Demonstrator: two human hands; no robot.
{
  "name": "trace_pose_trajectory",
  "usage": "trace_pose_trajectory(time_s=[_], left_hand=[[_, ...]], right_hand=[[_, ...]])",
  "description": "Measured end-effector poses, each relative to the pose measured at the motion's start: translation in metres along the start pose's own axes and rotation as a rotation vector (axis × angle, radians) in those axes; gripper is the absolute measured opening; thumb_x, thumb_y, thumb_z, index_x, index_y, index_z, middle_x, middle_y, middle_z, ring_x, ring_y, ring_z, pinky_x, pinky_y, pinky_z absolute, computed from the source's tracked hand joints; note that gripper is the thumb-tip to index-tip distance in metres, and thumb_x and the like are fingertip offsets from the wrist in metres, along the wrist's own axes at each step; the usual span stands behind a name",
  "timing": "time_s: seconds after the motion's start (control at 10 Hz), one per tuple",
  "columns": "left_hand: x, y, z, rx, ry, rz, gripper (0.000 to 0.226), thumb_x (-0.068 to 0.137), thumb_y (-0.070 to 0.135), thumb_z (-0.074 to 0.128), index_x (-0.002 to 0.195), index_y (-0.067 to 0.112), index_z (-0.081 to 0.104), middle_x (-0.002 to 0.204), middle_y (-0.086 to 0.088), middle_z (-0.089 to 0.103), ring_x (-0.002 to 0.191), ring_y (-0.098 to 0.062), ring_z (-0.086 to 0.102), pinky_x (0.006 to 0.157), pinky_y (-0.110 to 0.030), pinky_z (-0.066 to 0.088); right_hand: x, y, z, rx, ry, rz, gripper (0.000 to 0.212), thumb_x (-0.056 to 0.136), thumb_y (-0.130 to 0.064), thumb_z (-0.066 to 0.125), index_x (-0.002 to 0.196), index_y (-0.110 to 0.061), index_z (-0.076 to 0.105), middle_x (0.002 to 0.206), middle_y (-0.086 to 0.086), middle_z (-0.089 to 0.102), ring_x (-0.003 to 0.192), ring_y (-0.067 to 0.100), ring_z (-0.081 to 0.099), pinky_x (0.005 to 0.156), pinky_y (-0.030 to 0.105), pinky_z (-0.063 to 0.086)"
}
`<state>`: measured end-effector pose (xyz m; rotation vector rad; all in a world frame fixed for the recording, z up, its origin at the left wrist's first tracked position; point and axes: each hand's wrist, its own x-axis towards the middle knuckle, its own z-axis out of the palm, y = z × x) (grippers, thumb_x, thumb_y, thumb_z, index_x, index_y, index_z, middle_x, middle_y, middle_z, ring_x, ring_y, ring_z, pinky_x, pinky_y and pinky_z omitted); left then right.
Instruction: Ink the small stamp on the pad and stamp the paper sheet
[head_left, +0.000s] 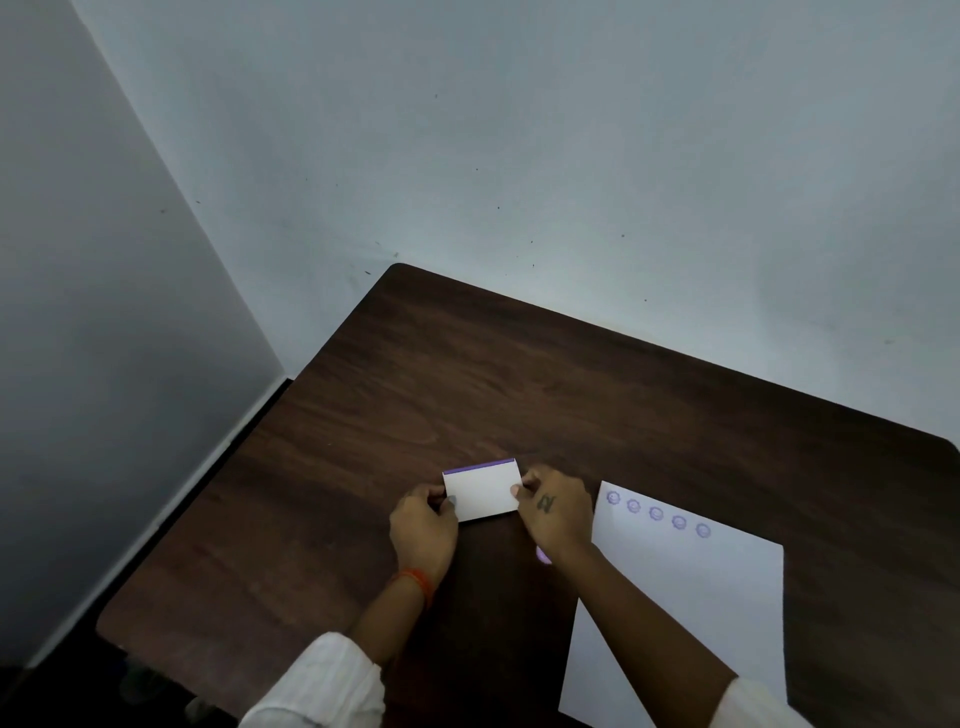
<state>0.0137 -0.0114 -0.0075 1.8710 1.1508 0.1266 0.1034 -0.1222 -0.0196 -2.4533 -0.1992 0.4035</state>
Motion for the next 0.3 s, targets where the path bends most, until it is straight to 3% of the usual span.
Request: trace_pose_trajectory(time_s=[0.2, 0.3], left_hand=[[0.0, 0.001, -0.005, -0.055, -0.014, -0.023, 0.028, 0.089, 0.022, 0.057, 0.112, 0.005, 0.06, 0.114, -0.018, 0.065, 0.106, -0.03, 0.059, 0.09, -0.036, 0.046], [-0.003, 0.005, -0.01, -0.018, 0.026, 0.048, 0.031, 0.09, 0.027, 0.053, 0.116, 0.009, 0.056, 0.121, -0.016, 0.057, 0.107, -0.029, 0.057, 0.09, -0.037, 0.045]], right_hand=[[0.002, -0.001, -0.01, -0.037, -0.072, -0.037, 0.017, 0.083, -0.028, 0.066, 0.089, -0.013, 0.067, 0.09, 0.009, 0.073, 0.082, 0.023, 0.066, 0.07, 0.027, 0.048], [-0.002, -0.005, -0.017, -0.018, 0.014, -0.047, 0.028, 0.086, -0.035, 0.06, 0.101, -0.011, 0.064, 0.098, 0.009, 0.073, 0.089, 0.022, 0.066, 0.075, 0.027, 0.049]])
